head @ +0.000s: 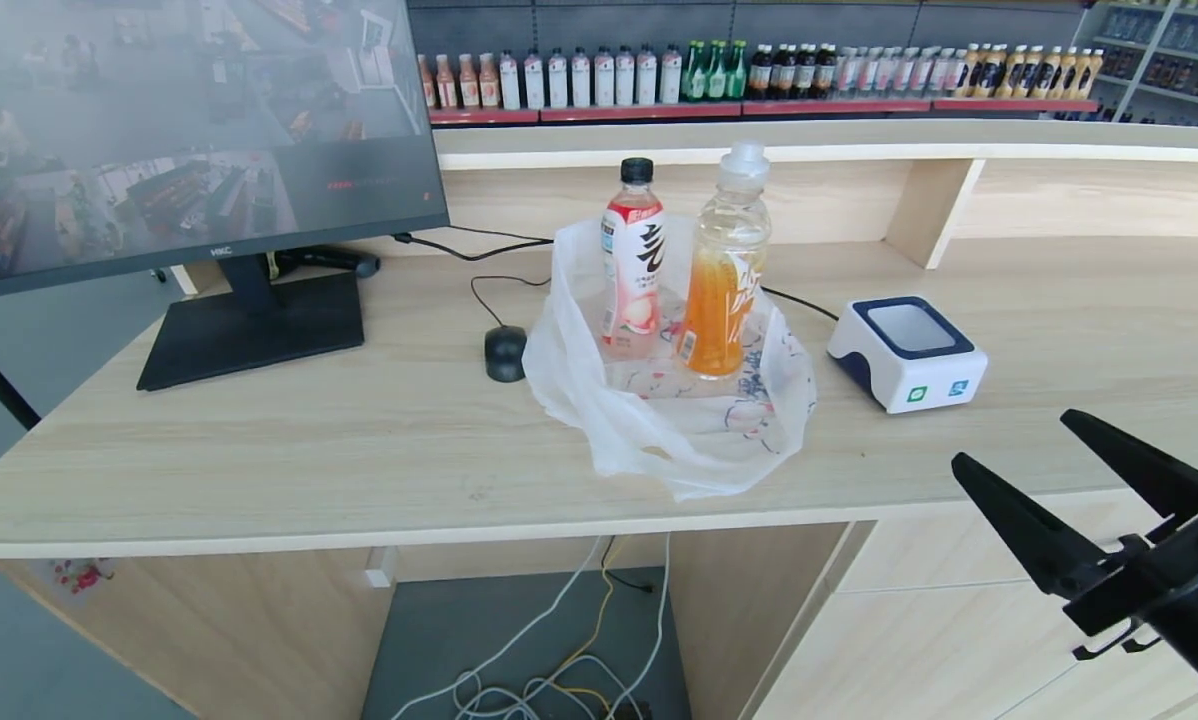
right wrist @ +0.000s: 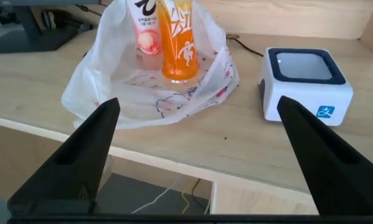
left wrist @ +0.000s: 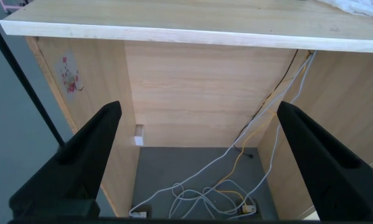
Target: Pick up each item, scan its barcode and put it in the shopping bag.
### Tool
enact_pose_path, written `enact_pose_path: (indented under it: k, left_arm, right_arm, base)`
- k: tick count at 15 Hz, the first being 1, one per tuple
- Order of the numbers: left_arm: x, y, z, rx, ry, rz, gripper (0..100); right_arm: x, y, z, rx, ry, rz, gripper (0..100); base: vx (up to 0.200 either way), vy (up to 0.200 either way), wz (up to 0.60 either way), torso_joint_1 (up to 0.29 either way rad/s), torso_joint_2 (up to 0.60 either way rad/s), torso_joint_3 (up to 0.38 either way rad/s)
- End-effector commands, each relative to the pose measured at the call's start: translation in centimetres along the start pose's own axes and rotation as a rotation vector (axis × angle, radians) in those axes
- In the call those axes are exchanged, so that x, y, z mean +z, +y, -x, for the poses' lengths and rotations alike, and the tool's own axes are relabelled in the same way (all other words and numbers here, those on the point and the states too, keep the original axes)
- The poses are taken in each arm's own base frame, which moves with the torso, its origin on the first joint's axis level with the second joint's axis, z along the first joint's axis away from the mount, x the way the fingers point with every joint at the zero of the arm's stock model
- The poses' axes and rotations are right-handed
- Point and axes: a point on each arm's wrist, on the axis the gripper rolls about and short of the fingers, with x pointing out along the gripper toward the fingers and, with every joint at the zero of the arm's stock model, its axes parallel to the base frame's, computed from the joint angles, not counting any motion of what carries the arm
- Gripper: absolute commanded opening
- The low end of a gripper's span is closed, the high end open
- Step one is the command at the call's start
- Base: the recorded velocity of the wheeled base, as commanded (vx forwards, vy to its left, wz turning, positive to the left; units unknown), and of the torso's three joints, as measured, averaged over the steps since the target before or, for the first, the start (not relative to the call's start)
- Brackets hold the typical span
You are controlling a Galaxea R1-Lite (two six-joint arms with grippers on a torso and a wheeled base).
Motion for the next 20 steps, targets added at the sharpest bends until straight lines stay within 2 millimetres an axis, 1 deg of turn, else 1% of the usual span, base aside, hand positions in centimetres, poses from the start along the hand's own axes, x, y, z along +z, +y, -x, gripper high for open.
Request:
enact_pose_path:
  k: [1, 3, 6, 8, 9, 10, 11, 14, 15, 18, 20]
  left_arm:
    - [0.0, 0.0, 0.0, 0.001, -0.001, -0.001, 100]
    - [0.0, 0.0, 0.0, -0.001, -0.002, -0.001, 100]
    - [0.0, 0.0, 0.0, 0.001, -0.001, -0.001, 100]
    - [0.0, 0.0, 0.0, -0.001, -0.001, -0.001, 100]
    - [0.0, 0.0, 0.0, -0.001, -0.001, -0.001, 100]
    - [0.0, 0.0, 0.0, -0.001, -0.001, -0.001, 100]
    - [0.0, 0.0, 0.0, 0.002, -0.001, 0.001, 100]
    - [0.0, 0.0, 0.0, 0.001, -0.001, -0.001, 100]
    - [0.0, 0.0, 0.0, -0.001, -0.001, -0.001, 100]
    - [0.0, 0.0, 0.0, 0.002, -0.001, -0.001, 100]
    - [0.0, 0.0, 0.0, 0.002, -0.001, -0.001, 100]
  right_arm:
    - [1.3, -0.2, 1.6, -0.002, -0.049, -0.009, 100]
    - [1.3, -0.4, 3.4, 0.004, 0.012, -0.026, 100]
    - [0.2, -0.8, 8.6, 0.021, 0.167, -0.034, 100]
    - [-1.3, -1.3, 13.5, 0.042, 0.202, 0.018, 100]
    - [-2.7, -1.6, 15.7, 0.045, 0.208, 0.027, 100]
    - [-3.2, -1.7, 16.6, 0.045, 0.208, 0.033, 100]
    - [-4.4, -1.8, 18.0, 0.050, 0.217, 0.043, 100]
    - [-4.2, -1.8, 18.1, 0.047, 0.226, 0.040, 100]
    - [-4.2, -1.7, 17.8, 0.020, 0.270, 0.033, 100]
    - [-4.2, -1.2, 17.4, -0.199, 0.321, 0.056, 100]
    - [-4.2, -1.1, 17.4, -0.281, 0.329, 0.048, 100]
  base:
    - [0.000, 0.000, 0.00, 0.000, 0.00, 0.000]
    - [0.000, 0.000, 0.00, 0.000, 0.00, 0.000]
    - [0.000, 0.000, 0.00, 0.000, 0.00, 0.000]
    - [0.000, 0.000, 0.00, 0.000, 0.00, 0.000]
    - [0.000, 0.000, 0.00, 0.000, 0.00, 0.000]
    - [0.000, 0.000, 0.00, 0.000, 0.00, 0.000]
    - [0.000, 0.000, 0.00, 0.000, 0.00, 0.000]
    - [0.000, 0.000, 0.00, 0.000, 0.00, 0.000]
    - [0.000, 0.000, 0.00, 0.000, 0.00, 0.000]
    - [0.000, 0.000, 0.00, 0.000, 0.00, 0.000]
    - [0.000, 0.000, 0.00, 0.000, 0.00, 0.000]
